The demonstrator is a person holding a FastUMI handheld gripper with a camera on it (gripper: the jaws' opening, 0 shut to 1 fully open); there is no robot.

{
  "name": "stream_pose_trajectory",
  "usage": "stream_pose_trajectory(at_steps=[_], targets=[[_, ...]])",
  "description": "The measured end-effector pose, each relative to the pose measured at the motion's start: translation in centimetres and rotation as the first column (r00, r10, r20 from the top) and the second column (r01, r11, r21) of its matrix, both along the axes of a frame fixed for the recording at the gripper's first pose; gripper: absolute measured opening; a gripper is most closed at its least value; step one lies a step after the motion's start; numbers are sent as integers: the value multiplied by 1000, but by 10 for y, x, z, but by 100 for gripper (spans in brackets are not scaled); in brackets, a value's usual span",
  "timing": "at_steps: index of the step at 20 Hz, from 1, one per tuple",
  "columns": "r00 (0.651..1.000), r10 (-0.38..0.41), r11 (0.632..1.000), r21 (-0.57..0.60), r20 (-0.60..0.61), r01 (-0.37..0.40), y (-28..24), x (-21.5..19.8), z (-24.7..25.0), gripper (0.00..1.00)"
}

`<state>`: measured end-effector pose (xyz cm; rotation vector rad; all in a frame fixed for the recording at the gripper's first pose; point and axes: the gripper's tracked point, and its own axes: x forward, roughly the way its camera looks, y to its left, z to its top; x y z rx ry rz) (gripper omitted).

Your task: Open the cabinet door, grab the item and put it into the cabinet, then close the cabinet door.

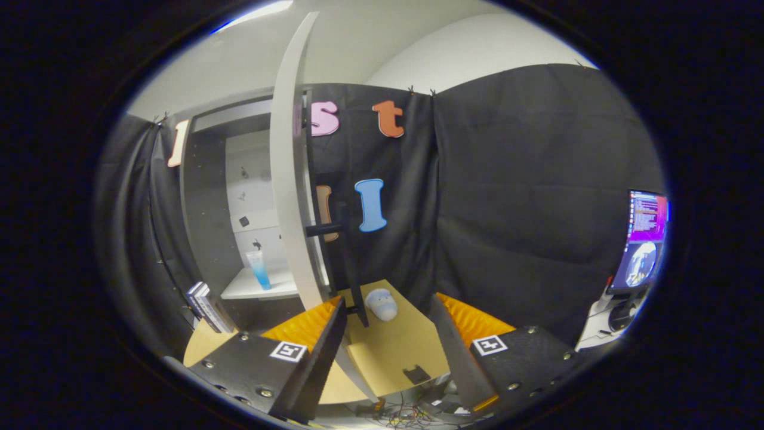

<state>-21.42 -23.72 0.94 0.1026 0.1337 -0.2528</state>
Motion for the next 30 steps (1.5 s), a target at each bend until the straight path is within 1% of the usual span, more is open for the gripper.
stream_pose_trajectory(at_steps=[6, 11, 13, 18, 23, 27, 30], targets=[[988, 153, 988, 31, 11, -154, 49, 8, -4, 86], [968, 252, 968, 13, 10, -252, 83, 10, -3, 86], [954, 299, 954, 13, 15, -299, 101, 15, -4, 86], [907, 419, 906, 50, 29, -420, 146, 31, -11, 86], [878, 479, 877, 41, 5, -479, 177, 53, -21, 86], [845, 534, 843, 68, 3, -533, 203, 71, -29, 86], [813, 582, 811, 77, 6, -580, 229, 90, -32, 86]])
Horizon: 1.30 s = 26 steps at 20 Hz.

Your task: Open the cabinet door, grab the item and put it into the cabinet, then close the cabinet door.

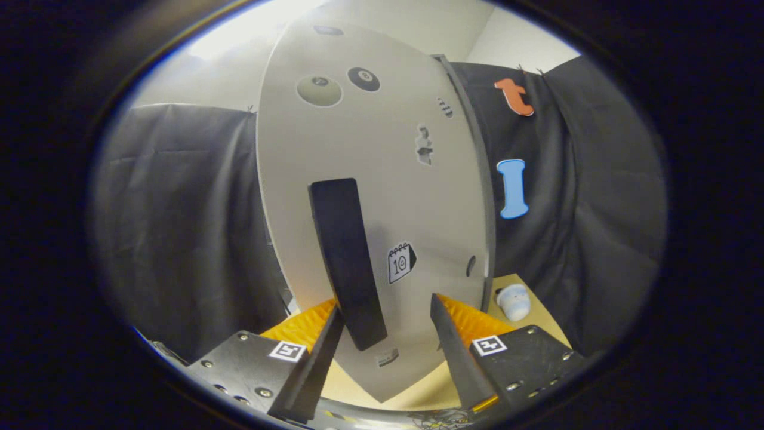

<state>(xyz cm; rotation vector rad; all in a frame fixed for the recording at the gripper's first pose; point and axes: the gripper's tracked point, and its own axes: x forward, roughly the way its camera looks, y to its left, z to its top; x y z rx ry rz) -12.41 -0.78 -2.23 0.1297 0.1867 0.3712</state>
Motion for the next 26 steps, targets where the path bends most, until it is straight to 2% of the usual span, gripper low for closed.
stream_pose_trajectory(at_steps=[3, 5, 12, 20, 26], targets=[[1000, 24, 1000, -18, 10, -24, 26, 22, 0, 87], [999, 52, 999, -15, 4, -52, 47, 35, -3, 96], [998, 68, 997, -27, 18, -68, 105, 82, -3, 98], [999, 25, 998, -58, 43, -22, 143, 111, -1, 98], [993, -98, 992, -72, 72, 103, 147, 110, 1, 98]])
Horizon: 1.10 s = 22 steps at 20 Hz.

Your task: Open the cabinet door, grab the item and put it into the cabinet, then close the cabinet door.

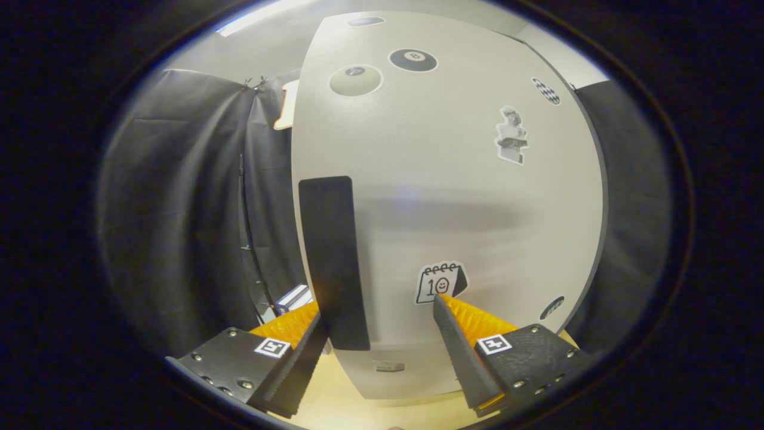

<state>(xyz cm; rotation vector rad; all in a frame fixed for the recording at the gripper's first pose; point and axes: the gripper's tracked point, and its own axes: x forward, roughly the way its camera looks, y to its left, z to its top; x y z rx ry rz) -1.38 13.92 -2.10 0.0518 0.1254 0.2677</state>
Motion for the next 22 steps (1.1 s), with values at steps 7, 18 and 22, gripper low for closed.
stream_pose_trajectory(at_steps=[7, 18, 22], targets=[[994, -93, 996, 3, 51, 93, -2, -6, 0, 98], [992, -117, 993, -23, 56, 118, -2, -22, -7, 99], [988, -110, 993, -36, 105, 115, -14, -89, 12, 99]])
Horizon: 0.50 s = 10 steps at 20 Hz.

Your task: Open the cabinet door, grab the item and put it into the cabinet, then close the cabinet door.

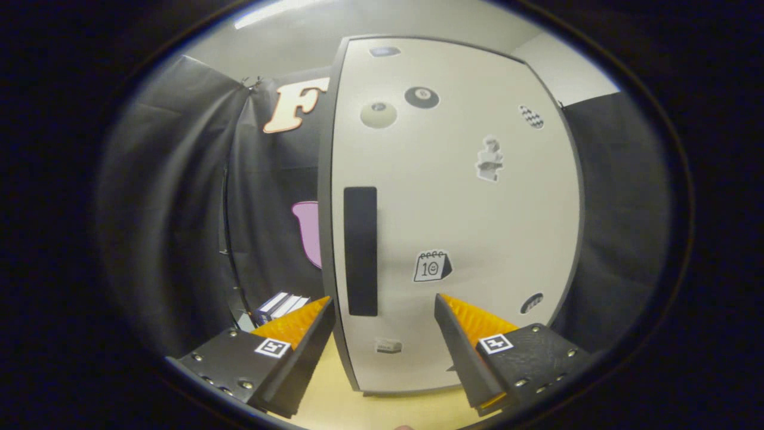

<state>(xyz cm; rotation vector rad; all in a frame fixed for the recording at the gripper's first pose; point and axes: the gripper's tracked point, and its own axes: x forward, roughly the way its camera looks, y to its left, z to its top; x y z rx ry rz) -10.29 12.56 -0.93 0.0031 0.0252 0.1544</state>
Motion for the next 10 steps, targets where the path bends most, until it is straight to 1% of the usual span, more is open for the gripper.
stream_pose_trajectory(at_steps=[4, 6, 8, 10], targets=[[999, -40, 999, 12, 9, 40, -27, -66, 15, 99], [997, -73, 997, 18, 11, 73, -45, -96, 20, 99], [995, -97, 995, 11, 1, 97, -61, -125, 18, 99], [994, -107, 994, -1, -15, 107, -71, -150, 17, 99]])
